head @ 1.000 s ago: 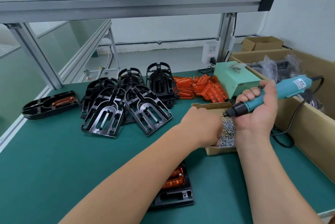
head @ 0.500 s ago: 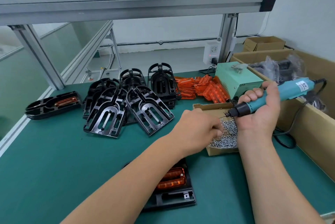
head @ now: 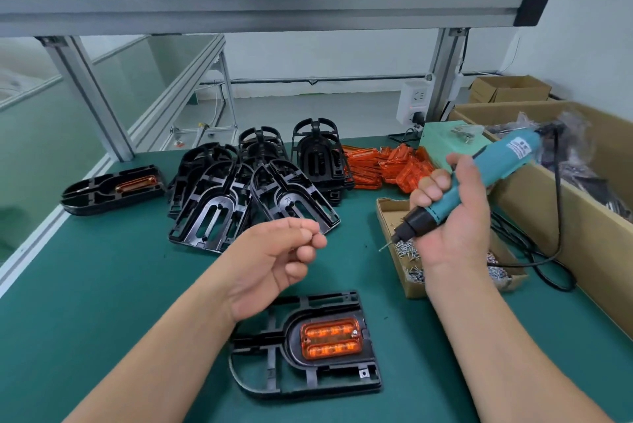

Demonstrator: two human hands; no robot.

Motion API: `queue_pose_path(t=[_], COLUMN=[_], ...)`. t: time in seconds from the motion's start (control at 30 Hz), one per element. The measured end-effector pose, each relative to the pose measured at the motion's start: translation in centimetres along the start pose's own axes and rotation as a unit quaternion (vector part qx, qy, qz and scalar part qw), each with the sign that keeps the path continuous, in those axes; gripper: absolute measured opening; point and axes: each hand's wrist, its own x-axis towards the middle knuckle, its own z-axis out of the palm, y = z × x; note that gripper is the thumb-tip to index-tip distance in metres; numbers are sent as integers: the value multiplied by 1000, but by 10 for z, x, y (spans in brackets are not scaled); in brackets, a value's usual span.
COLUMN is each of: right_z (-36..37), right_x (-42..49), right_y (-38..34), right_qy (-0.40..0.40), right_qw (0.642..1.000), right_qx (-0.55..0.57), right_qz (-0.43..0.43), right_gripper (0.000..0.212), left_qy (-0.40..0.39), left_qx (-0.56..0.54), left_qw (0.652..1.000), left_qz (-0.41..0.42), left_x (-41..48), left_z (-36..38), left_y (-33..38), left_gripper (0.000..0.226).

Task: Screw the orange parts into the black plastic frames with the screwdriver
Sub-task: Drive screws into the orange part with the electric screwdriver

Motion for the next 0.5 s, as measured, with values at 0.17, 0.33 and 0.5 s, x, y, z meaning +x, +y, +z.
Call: queue_pose_path(t=[0.17,0.33,0.5], right_z=[30,57,47], right_x=[-14,-16,-18], right_y=[28,43,50], right_qy=[-52,-59,-43], right_qw=[998,998,999], right_qx=[-5,4,9], right_qz=[34,28,29], right_gripper=[8,8,7], left_qy=[3,-1,-13], left_qx=[81,190,255], left_qw=[996,979,963], left_qz=[28,76,80], left_x=[-2,-6,-7], left_z=[-13,-17,-18], left_y=[0,0,0], left_gripper=[16,18,20])
